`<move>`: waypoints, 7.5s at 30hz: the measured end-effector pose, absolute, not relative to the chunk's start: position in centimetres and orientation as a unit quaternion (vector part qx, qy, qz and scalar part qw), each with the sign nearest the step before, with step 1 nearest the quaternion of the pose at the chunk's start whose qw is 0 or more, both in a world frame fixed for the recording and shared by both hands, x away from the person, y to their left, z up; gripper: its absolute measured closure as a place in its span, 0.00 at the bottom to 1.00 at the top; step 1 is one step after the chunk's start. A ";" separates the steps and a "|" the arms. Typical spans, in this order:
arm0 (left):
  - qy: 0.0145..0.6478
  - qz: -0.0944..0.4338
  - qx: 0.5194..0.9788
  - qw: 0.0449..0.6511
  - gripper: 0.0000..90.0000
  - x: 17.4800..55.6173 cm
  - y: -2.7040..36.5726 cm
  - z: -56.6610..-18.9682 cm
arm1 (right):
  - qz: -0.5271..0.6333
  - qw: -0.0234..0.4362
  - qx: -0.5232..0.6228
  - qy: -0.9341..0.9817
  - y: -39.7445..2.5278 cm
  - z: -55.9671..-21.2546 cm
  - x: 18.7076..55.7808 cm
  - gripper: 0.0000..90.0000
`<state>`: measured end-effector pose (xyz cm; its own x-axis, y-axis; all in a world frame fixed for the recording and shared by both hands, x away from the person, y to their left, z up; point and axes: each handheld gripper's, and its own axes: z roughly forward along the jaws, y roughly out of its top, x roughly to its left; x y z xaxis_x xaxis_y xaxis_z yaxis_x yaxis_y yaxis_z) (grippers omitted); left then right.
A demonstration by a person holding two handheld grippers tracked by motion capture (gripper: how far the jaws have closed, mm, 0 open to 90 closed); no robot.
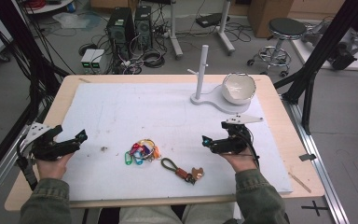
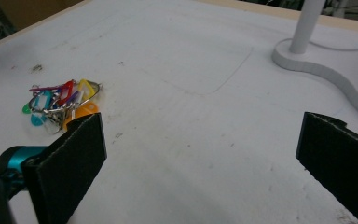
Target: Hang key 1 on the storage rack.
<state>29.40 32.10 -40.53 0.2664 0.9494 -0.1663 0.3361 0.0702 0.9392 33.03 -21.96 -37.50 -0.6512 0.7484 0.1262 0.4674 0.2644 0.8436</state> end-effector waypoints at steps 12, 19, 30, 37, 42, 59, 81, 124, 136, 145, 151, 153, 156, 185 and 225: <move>0.525 0.302 0.612 0.509 0.02 29.4 32.1 -40.5 | 0.445 0.133 0.358 0.810 -19.2 -37.7 32.5 0.01; 0.525 0.300 0.612 0.510 0.02 29.4 32.1 -40.5 | 0.425 0.112 0.346 0.829 -17.8 -38.2 32.2 0.01; 0.525 0.299 0.612 0.510 0.02 29.5 32.1 -40.6 | 0.397 0.090 0.328 0.852 -16.0 -38.9 31.7 0.01; 0.524 0.300 0.612 0.511 0.02 29.5 32.1 -40.6 | 0.380 0.075 0.319 0.865 -14.9 -39.3 31.3 0.01; 0.523 0.298 0.614 0.510 0.02 29.5 32.1 -40.6 | 0.369 0.067 0.314 0.872 -14.4 -39.5 31.2 0.01; 0.525 0.290 0.616 0.511 0.02 29.6 32.1 -40.6 | 0.324 0.023 0.316 0.892 -12.9 -40.3 30.3 0.01; 0.522 0.291 0.618 0.511 0.02 29.6 32.1 -40.6 | 0.264 0.007 0.308 0.914 -12.0 -41.2 29.2 0.44; 0.521 0.290 0.619 0.511 0.02 29.6 32.0 -40.6 | 0.261 0.010 0.304 0.916 -11.2 -40.6 28.4 0.83; 0.521 0.290 0.619 0.511 0.02 29.6 32.0 -40.6 | 0.293 0.012 0.318 0.902 -12.7 -38.6 29.3 0.83; 0.522 0.290 0.617 0.513 0.02 29.7 32.0 -40.6 | 0.314 0.017 0.326 0.892 -13.6 -36.9 30.2 0.83; 0.522 0.289 0.617 0.513 0.02 29.6 32.0 -40.6 | 0.323 0.018 0.333 0.886 -14.1 -36.1 31.1 0.84; 0.522 0.289 0.617 0.513 0.02 29.7 32.0 -40.6 | 0.324 0.020 0.333 0.885 -14.2 -35.8 31.4 0.85; 0.522 0.289 0.617 0.513 0.02 29.7 32.0 -40.7 | 0.327 0.022 0.338 0.882 -14.3 -35.4 31.6 0.85; 0.523 0.288 0.615 0.515 0.02 29.7 32.1 -40.7 | 0.370 0.048 0.349 0.860 -16.0 -29.7 35.4 0.85; 0.526 0.285 0.613 0.516 0.02 29.5 32.1 -40.7 | 0.416 0.080 0.433 0.796 -21.9 -25.8 42.9 0.85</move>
